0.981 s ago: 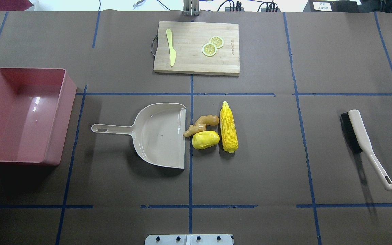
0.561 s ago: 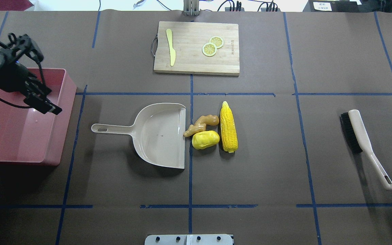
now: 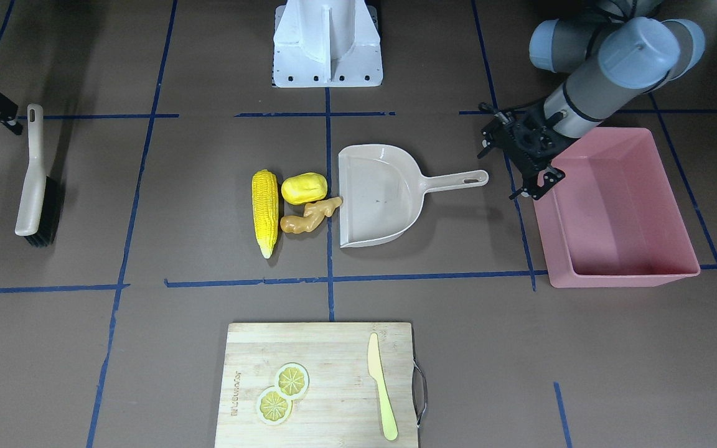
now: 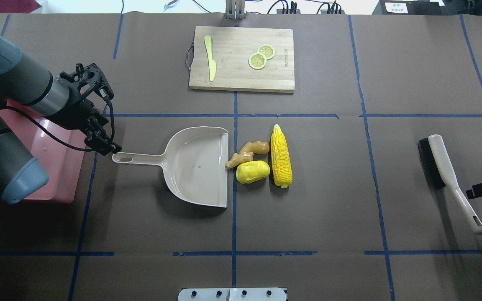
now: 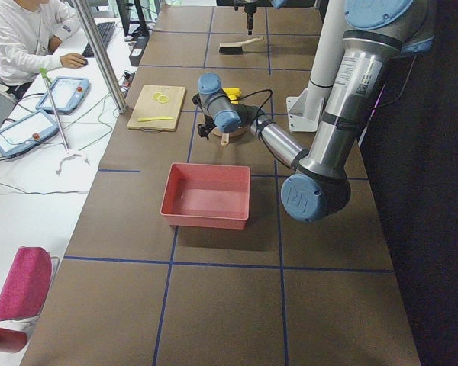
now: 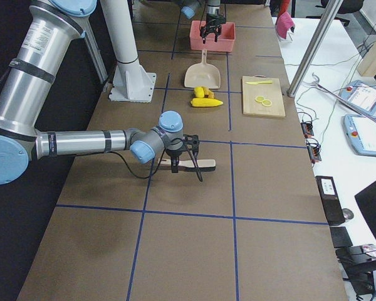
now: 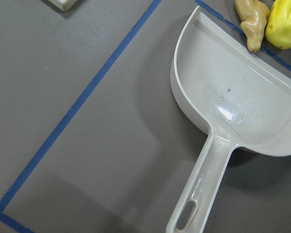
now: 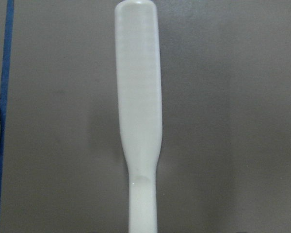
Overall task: Sweep and dump trash into bin
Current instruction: 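Reach the left gripper to the dustpan handle while the right gripper reaches the brush handle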
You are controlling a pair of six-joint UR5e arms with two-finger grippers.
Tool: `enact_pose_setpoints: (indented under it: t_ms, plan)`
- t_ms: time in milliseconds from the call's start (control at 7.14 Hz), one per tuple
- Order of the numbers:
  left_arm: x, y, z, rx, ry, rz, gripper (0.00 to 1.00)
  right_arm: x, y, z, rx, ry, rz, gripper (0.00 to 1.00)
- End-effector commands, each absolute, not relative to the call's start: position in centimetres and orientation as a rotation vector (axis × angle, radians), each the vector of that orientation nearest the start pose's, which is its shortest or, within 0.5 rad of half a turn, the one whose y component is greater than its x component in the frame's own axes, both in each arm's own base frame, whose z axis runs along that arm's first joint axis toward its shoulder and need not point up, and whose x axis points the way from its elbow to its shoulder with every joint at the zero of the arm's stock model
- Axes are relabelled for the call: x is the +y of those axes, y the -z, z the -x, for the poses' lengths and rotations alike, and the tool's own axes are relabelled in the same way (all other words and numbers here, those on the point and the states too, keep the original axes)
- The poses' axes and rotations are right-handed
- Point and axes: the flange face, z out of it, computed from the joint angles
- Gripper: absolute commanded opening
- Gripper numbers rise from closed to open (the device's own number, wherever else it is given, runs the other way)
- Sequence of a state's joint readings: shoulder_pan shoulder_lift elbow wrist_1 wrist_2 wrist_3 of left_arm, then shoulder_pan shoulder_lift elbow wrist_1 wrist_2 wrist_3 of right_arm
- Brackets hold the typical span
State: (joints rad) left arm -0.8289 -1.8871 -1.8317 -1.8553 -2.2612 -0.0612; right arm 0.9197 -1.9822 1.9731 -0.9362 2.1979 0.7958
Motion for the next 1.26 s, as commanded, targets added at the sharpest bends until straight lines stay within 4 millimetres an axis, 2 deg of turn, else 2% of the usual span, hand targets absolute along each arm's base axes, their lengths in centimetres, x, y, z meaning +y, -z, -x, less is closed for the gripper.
enact_pose_setpoints:
  t_ms: [0, 140, 280, 420, 561, 701, 841, 981, 1121]
  plan:
    - [-47.4, -32.3, -35.7, 0.953, -0.930, -0.525, 0.99, -31.1, -56.3, 18.9, -0.811, 0.073, -0.072, 0.96]
    - [-47.4, -32.2, -35.7, 0.954, -0.930, -0.526, 0.99, -30.5, -57.0, 20.3, -0.776, 0.103, -0.083, 0.96]
    - [-47.5, -32.2, -35.7, 0.954, -0.930, -0.526, 0.99, -30.2, -57.2, 20.5, -0.774, 0.105, -0.073, 0.95]
    - [-47.5, -32.0, -35.7, 0.955, -0.931, -0.529, 0.99, -30.1, -57.7, 20.5, -0.770, 0.100, -0.059, 0.72]
    - [-47.5, -31.9, -36.0, 0.955, -0.934, -0.530, 0.99, -30.1, -57.6, 20.6, -0.775, 0.058, -0.043, 0.37]
    - [-46.6, -31.8, -37.0, 0.960, -0.958, -0.527, 0.99, -30.2, -57.0, 20.7, -0.788, 0.033, -0.041, 0.16]
    - [-46.0, -31.3, -38.0, 0.965, -0.983, -0.533, 0.99, -30.2, -56.6, 20.8, -0.804, -0.005, -0.022, 0.00]
    - [-45.4, -31.4, -39.0, 0.921, -1.045, -0.582, 0.99, -30.2, -55.1, 21.1, -0.827, -0.004, -0.031, 0.00]
    - [-45.0, -31.6, -40.1, 0.836, -1.163, -0.667, 0.99, -30.2, -52.5, 23.0, -0.865, 0.040, -0.048, 0.00]
